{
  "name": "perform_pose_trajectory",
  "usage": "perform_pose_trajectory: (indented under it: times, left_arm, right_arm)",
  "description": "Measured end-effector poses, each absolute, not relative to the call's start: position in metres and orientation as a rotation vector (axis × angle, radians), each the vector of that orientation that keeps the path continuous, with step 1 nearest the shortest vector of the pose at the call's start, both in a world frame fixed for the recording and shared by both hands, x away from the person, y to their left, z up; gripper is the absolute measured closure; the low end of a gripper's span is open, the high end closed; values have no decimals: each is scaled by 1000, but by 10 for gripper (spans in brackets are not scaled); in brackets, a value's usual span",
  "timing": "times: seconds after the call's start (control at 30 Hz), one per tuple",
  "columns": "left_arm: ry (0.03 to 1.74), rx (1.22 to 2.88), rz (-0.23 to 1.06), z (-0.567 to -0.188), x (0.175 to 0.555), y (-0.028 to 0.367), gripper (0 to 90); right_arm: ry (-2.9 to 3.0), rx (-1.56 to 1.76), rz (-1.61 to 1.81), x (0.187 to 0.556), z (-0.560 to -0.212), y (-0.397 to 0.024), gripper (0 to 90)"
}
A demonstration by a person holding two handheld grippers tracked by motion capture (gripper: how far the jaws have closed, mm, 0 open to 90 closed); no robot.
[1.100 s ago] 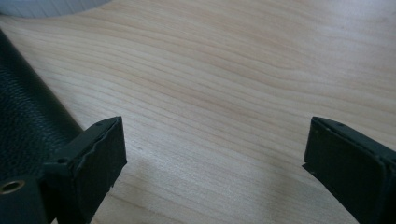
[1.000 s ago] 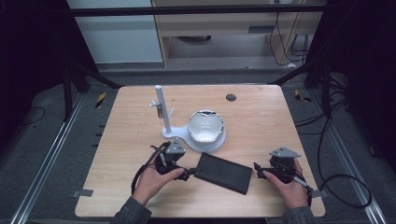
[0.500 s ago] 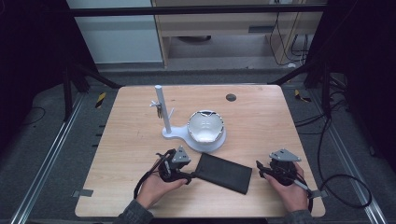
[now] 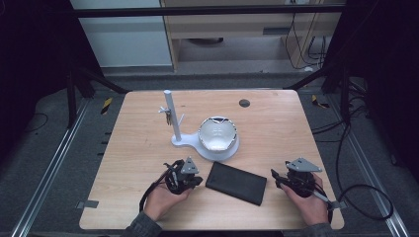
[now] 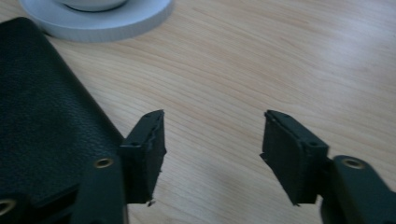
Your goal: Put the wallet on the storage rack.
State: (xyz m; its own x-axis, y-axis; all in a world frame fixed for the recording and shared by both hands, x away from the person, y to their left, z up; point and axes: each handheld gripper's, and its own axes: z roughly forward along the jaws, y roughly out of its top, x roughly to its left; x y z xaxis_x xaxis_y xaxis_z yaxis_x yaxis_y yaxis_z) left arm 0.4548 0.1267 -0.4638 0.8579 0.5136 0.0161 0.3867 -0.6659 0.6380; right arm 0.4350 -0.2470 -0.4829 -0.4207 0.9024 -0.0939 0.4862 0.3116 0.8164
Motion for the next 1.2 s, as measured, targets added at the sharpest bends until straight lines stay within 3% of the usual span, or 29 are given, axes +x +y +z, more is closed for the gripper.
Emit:
perform_pose_trajectory:
  times: [0.23, 0.3, 1.2]
  left_arm:
    - [654, 2407, 241, -467, 457, 127, 900]
    - [648, 2420, 241, -468, 458, 125, 900]
    - [596, 2486, 221, -481, 456, 115, 900]
  right_arm:
    - [2058, 1140, 1026, 433, -480, -237, 603]
    - [2062, 1134, 1032, 433, -480, -236, 622]
    - [2122, 1077, 1045, 430, -478, -222, 575]
